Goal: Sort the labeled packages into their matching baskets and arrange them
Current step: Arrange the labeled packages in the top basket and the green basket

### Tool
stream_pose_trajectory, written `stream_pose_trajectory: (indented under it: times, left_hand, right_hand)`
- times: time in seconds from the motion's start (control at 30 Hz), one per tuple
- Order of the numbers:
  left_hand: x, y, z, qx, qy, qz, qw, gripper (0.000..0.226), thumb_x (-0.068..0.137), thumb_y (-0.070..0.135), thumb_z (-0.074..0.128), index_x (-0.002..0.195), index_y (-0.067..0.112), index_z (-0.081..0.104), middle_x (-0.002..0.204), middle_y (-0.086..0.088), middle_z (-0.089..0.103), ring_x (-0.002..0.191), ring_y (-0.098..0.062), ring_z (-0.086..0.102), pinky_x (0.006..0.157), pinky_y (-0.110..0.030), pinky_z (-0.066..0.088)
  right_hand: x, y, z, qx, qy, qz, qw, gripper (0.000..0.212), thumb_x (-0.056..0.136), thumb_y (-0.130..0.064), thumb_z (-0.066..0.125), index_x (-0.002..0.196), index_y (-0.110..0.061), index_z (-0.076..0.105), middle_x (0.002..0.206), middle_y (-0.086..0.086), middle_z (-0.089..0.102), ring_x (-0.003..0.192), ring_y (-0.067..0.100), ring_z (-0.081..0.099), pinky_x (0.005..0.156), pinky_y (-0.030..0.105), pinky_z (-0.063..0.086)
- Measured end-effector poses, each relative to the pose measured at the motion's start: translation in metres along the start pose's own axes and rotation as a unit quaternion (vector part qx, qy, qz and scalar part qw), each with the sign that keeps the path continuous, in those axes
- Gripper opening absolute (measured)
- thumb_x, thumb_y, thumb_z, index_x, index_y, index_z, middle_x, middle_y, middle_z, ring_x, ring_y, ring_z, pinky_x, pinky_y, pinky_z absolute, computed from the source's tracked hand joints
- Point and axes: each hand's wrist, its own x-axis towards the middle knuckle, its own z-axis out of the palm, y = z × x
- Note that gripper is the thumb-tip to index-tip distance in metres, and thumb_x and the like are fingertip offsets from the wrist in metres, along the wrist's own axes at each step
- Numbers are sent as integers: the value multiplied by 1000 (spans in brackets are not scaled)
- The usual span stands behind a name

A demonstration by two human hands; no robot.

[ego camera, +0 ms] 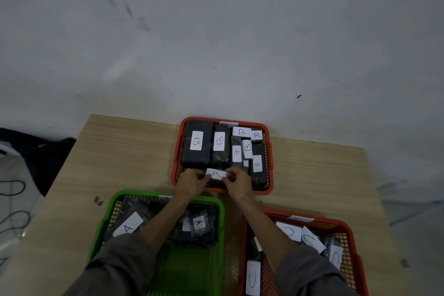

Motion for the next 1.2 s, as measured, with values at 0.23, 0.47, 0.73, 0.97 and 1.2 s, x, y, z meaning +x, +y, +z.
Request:
stream_pose_trajectory:
  times: [0.23, 0.47, 0.73, 0.97, 1.2]
  left_hand:
    - [2, -7, -1, -35, 7, -21, 999, 30, 83, 33, 75, 104, 12, 73, 104, -4, 73, 94, -16, 66, 81, -26, 49]
    - [3, -11, -11, -36, -10, -3, 999, 24, 83, 29, 75, 102, 14, 73, 102, -2, 74, 89, -11, 65, 77, -22, 49]
    - [8, 5, -7, 16, -9, -17, 1000, 28, 90, 37, 67, 106, 16, 74, 108, -3, 73, 94, -16, 67, 84, -32, 53]
    - [7, 5, 4, 8, -1, -50, 999, 25, 83, 32, 75, 102, 16, 73, 108, -2, 73, 99, -16, 66, 87, -31, 53]
    - [6, -3, 1, 18, -1, -38, 999, 21, 87, 31, 70, 100, 15, 74, 105, -6, 73, 96, -19, 67, 80, -27, 51]
  right_hand:
    - [-10, 6, 3, -51, 4, -88, 995, 26, 92, -13, 69, 117, -16, 65, 112, -3, 60, 103, 8, 57, 96, 20, 47]
    - [-16, 4, -1, -36, 11, -110, 993, 27, 91, -15, 69, 117, -19, 65, 115, -4, 57, 102, 4, 56, 97, 16, 45]
    - [-8, -2, -3, -53, 4, -86, 995, 29, 94, -14, 66, 123, -12, 65, 123, 3, 56, 114, 14, 55, 107, 28, 45]
    - [-1, 6, -3, -101, -36, -94, 990, 38, 91, -2, 65, 129, -10, 63, 126, 7, 54, 122, 19, 51, 108, 21, 35]
    - [-2, 10, 0, -99, -57, -82, 990, 40, 92, -12, 68, 131, -13, 60, 128, 1, 47, 122, 17, 51, 107, 17, 31]
